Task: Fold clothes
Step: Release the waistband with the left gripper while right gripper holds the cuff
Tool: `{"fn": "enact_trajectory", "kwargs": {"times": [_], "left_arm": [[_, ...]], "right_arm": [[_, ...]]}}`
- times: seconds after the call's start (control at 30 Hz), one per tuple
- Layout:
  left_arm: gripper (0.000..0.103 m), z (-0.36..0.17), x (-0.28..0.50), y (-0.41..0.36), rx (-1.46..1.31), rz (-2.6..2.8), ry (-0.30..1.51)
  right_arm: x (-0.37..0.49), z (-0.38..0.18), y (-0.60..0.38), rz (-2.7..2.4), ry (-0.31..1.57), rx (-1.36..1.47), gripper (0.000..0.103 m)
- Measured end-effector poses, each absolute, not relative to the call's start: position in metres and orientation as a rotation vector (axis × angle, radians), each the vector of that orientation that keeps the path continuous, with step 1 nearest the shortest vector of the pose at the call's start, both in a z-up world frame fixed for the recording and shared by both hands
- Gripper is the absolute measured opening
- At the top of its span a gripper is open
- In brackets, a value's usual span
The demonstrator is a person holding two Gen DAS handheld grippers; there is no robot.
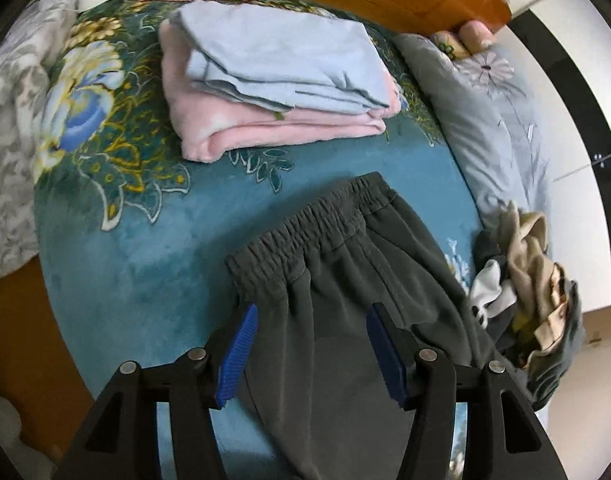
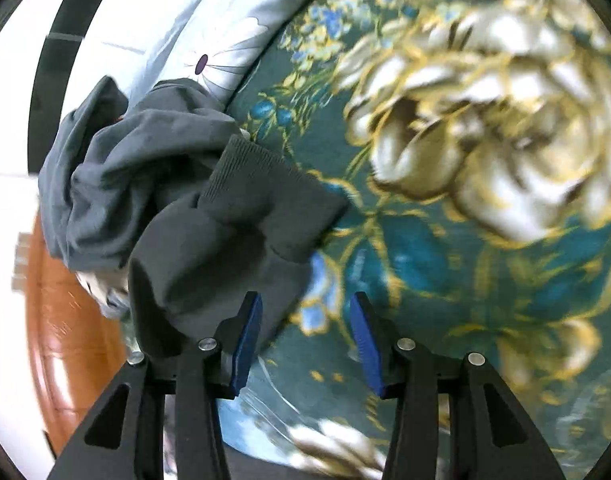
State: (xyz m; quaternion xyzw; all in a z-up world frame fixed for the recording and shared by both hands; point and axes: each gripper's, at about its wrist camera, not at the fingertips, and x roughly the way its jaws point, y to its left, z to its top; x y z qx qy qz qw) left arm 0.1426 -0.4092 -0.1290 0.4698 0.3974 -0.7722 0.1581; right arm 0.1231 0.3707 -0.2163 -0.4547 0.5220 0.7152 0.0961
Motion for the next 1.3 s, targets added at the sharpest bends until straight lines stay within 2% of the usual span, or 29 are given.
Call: {"fn": "enact_trajectory", "kwargs": {"times": [0.07,0.2,0.23,0.27,0.3,0.37,0.43,0.63,0.73,0.87,0.93,1.2,1.3], "left_arm": [[0.061,-0.122,0.149,-0.407,1.328,-2.217,1.127],[0.061,-0.112,0.161,-0.401,1.312,-2.231,1.106],[0.061,-0.112,0.163,-0.4,1.314,-2.227,1.104],[0.061,-0.112,0.166,-0.4,1.316,-2.224,1.102],[0.061,-0.113,0.168,-0.4,1.32,-2.216,1.108],[0.061,-0.114,0.169,-0.399,1.315,-2.206,1.122],[0.061,-0.116,0.17,-0.399,1.309,-2.198,1.136],[0.061,-0.121,0.168,-0.399,1.335,-2.174,1.118],[0.061,-0.135,0.165,-0.4,1.376,-2.143,1.105],[0.061,-0.154,0.166,-0.401,1.427,-2.095,1.091],[0.061,-0.161,0.169,-0.403,1.438,-2.082,1.098],[0.061,-0.195,0.163,-0.414,1.423,-2.036,1.292],[0.059,-0.198,0.152,-0.412,1.441,-2.058,1.296]], "right_arm": [[0.113,-0.227,0.373,2.095,1.598,-1.33,0.047],[0.091,-0.237,0.366,2.038,1.581,-1.305,0.047],[0.09,-0.238,0.367,2.024,1.598,-1.288,0.044],[0.088,-0.239,0.369,2.005,1.619,-1.286,0.025],[0.085,-0.241,0.37,1.986,1.64,-1.284,0.018],[0.082,-0.24,0.373,1.96,1.688,-1.298,0.011],[0.081,-0.225,0.375,2.017,1.7,-1.292,0.01],[0.136,-0.109,0.381,2.501,1.657,-1.072,0.009],[0.132,-0.119,0.377,2.55,1.429,-1.136,0.009],[0.121,-0.205,0.378,2.204,1.264,-1.45,0.009],[0.129,-0.22,0.381,2.137,1.363,-1.397,0.009],[0.13,-0.189,0.379,2.14,1.278,-1.461,0.013],[0.143,-0.176,0.382,2.106,1.267,-1.466,0.015]]}}
